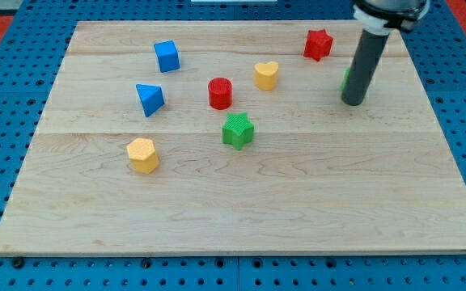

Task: Slide the green circle to left

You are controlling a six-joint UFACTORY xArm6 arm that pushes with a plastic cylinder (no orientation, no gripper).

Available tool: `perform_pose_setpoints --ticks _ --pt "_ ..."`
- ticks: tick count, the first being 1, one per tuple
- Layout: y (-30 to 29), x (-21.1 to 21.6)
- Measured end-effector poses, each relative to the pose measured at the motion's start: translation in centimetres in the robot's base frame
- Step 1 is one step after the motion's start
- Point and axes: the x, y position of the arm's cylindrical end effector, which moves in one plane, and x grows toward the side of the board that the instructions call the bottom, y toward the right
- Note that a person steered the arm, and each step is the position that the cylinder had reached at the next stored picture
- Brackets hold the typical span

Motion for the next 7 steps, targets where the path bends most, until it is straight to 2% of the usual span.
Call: perform_pose_setpoints --ticks 1,2,3,4,5,6,7 --pt "3.0 0.6" --pt "5.7 -0.6" --pt "5.7 -3.1" --pt "5.6 -3.1" --pt "1.7 -3.1" --pt "0.5 -3.0" --pt "3.3 -4.8"
